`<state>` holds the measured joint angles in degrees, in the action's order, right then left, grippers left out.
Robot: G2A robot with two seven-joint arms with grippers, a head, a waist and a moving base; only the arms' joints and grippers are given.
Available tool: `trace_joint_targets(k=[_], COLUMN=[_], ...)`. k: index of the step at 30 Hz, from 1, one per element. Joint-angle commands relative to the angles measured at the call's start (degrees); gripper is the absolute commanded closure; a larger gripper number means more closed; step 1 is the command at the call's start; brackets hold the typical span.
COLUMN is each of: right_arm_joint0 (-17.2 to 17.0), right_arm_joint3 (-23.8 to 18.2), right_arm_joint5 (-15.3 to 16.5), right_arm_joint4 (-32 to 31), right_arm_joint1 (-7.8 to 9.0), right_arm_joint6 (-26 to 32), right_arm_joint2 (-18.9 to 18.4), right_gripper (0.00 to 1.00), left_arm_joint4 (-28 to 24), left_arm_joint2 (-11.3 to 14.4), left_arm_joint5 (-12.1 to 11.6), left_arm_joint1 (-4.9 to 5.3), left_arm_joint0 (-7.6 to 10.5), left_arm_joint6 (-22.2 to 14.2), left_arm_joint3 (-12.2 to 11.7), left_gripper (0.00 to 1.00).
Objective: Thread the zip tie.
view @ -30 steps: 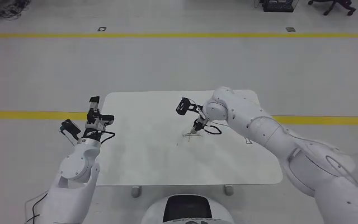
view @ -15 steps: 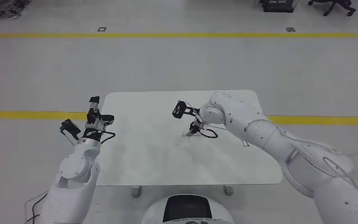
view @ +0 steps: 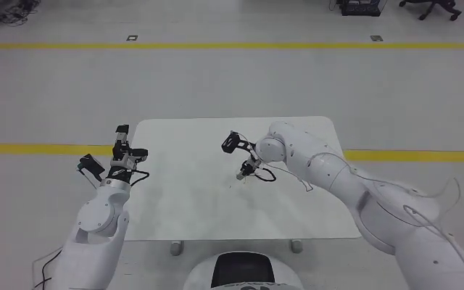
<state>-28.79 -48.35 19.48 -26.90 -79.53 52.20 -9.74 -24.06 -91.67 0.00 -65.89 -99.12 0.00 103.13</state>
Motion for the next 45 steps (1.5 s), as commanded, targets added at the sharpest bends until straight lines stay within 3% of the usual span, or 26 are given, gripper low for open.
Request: trace_joint_targets(k=[1,7,21,24,29,42,45], right_arm_joint0=[-0.38,-1.36,-1.38,-2.29,-2.32,-3.09,-3.27], right_arm_joint3=[1.39,4.35,4.55,5.75,9.14,9.55,9.30], right_arm_joint5=[0.00,0.00,0.00,-2.21,0.00,-1.11,0.00], right_arm_joint4=[0.93,1.45,1.48,-0.42,0.33,-1.00,-2.65], right_arm_joint1=[-0.62,-2.59,-2.65,-3.03,-4.15,-4.23,-4.41], right_arm_joint6=[0.14,1.35,1.35,-0.23,-1.09,-2.32,-2.34], right_arm_joint2=[0.00,0.00,0.00,-0.13,-1.28,-1.27,-1.06], right_gripper=[0.00,0.00,0.00,0.00,0.00,0.00,0.00], left_arm_joint4=[0.00,0.00,0.00,0.00,0.00,0.00,0.00], left_arm_joint2=[0.00,0.00,0.00,0.00,0.00,0.00,0.00], left_arm_joint5=[0.00,0.00,0.00,0.00,0.00,0.00,0.00], left_arm_joint1=[0.00,0.00,0.00,0.00,0.00,0.00,0.00], left_arm_joint0=[0.00,0.00,0.00,0.00,0.00,0.00,0.00], left_arm_joint6=[0.00,0.00,0.00,0.00,0.00,0.00,0.00], left_arm_joint3=[0.00,0.00,0.00,0.00,0.00,0.00,0.00], left_gripper=[0.00,0.00,0.00,0.00,0.00,0.00,0.00])
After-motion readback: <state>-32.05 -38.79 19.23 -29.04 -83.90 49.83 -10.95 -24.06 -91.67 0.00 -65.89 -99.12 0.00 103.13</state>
